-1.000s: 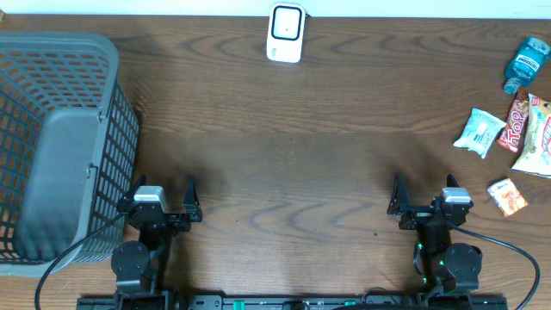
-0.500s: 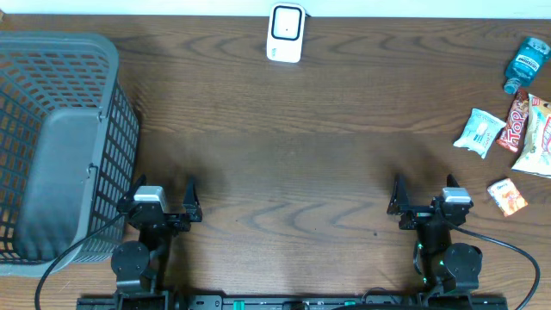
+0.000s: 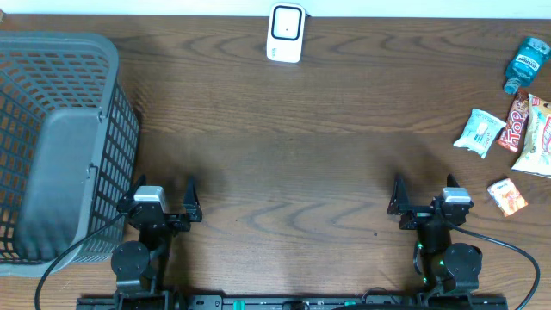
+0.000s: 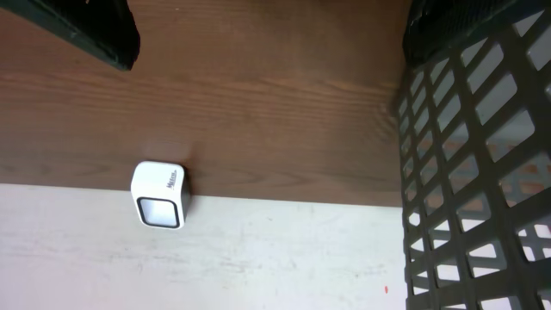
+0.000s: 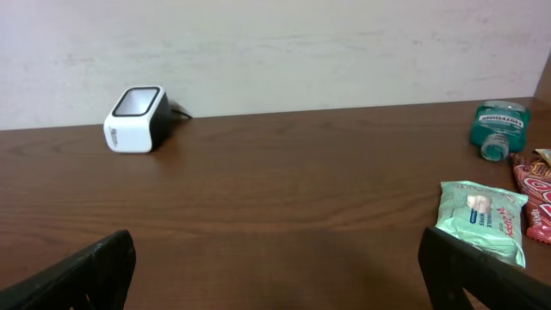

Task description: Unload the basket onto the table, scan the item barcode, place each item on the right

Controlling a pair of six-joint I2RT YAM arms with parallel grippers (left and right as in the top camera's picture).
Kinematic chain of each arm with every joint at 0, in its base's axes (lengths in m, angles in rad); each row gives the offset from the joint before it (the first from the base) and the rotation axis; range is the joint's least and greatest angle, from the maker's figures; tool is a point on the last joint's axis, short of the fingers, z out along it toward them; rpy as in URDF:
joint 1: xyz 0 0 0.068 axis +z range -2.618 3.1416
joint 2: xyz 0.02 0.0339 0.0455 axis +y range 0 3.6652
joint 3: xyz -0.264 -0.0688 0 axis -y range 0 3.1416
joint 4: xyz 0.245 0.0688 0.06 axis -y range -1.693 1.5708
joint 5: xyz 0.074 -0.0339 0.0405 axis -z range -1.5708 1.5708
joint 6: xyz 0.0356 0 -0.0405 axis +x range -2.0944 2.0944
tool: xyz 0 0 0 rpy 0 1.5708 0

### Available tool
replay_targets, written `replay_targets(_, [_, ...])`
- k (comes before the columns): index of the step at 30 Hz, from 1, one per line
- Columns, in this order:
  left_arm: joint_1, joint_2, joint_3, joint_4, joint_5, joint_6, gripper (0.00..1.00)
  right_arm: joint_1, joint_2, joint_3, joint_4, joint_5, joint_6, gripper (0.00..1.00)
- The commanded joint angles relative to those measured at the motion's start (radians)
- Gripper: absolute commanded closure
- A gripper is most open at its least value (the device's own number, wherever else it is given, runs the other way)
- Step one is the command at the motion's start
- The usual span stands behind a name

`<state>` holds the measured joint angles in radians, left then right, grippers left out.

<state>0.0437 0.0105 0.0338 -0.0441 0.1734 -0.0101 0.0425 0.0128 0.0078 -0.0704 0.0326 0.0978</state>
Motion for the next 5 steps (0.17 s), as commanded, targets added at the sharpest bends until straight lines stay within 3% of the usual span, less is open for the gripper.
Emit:
replay_targets(1, [-0.004, -0.006, -0.03, -0.011, -0.004, 0.006, 0.02, -0.003, -0.005, -0.002, -0.004, -0.006, -0.01, 0.01])
replay_targets(5, [-0.004, -0.006, -0.03, -0.011, -0.004, 0.006, 0.02, -0.003, -0.005, -0.002, -0.003, -0.006, -0.01, 0.01])
